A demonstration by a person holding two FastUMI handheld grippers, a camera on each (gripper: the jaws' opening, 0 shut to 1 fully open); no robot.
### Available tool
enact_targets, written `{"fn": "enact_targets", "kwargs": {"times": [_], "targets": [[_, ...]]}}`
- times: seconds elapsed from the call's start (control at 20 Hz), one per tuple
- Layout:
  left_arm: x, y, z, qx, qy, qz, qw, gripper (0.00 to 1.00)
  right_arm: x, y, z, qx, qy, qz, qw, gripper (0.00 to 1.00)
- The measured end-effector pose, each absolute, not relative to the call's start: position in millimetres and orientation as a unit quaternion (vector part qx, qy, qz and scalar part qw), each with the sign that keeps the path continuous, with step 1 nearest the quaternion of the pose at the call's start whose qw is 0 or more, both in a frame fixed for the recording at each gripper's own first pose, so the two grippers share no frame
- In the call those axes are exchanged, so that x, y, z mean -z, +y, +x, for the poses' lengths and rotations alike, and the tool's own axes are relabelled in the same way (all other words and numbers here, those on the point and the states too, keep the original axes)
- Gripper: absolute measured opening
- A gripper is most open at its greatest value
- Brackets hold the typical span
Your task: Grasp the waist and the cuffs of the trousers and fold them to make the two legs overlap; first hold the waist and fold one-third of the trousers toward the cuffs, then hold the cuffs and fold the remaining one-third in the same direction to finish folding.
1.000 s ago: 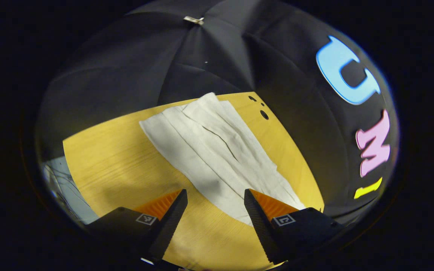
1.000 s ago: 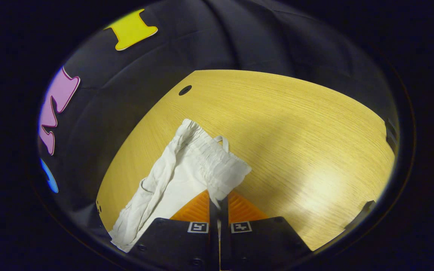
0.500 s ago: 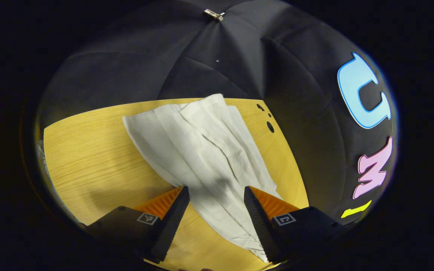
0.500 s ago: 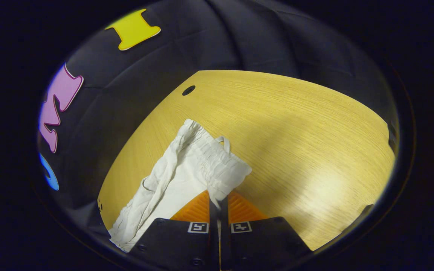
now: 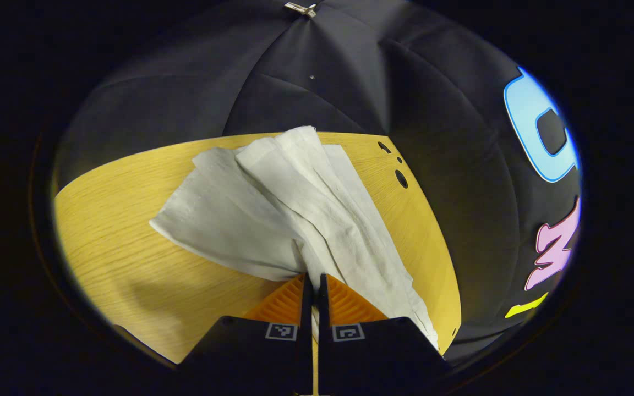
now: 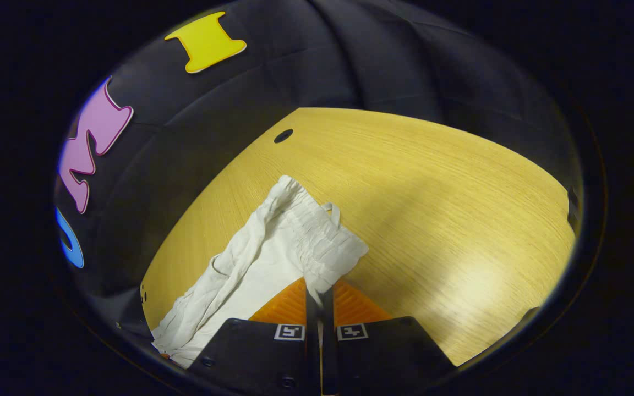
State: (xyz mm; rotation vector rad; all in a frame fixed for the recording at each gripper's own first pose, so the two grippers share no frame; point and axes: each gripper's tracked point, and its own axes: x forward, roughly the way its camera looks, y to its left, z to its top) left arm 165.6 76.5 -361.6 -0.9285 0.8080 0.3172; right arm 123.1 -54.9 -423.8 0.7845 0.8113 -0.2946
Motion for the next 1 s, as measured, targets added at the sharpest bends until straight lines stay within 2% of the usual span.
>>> {"fn": "enact_targets", "kwargs": {"times": [0.2,0.4,0.7,0.8,0.85,1.0], "targets": [[366.6,62.9,165.8,-0.136,0.382,-0.444,0.799,0.08,397.0,-63.7,121.5,0.146,0.35,0.387,0.841,0.06],[364.8,47.0,153.2,-0.126,0.39,-0.439,0.8,0.08,351.6,-77.1,117.3,0.132,0.316,0.344,0.875,0.06],[364.7,28.3,137.8,-0.105,0.408,-0.419,0.805,0.07,268.1,-69.3,111.3,0.074,0.249,0.28,0.924,0.06],[364.8,28.9,138.4,-0.102,0.407,-0.423,0.803,0.11,244.6,-65.3,106.6,0.048,0.232,0.271,0.933,0.06],[365.2,27.0,138.9,-0.1,0.405,-0.427,0.802,0.08,232.3,-57.4,102.9,0.035,0.225,0.265,0.937,0.06],[365.2,27.0,140.3,-0.095,0.402,-0.433,0.801,0.08,197.7,-23.3,91.9,-0.008,0.207,0.25,0.946,0.06]]}}
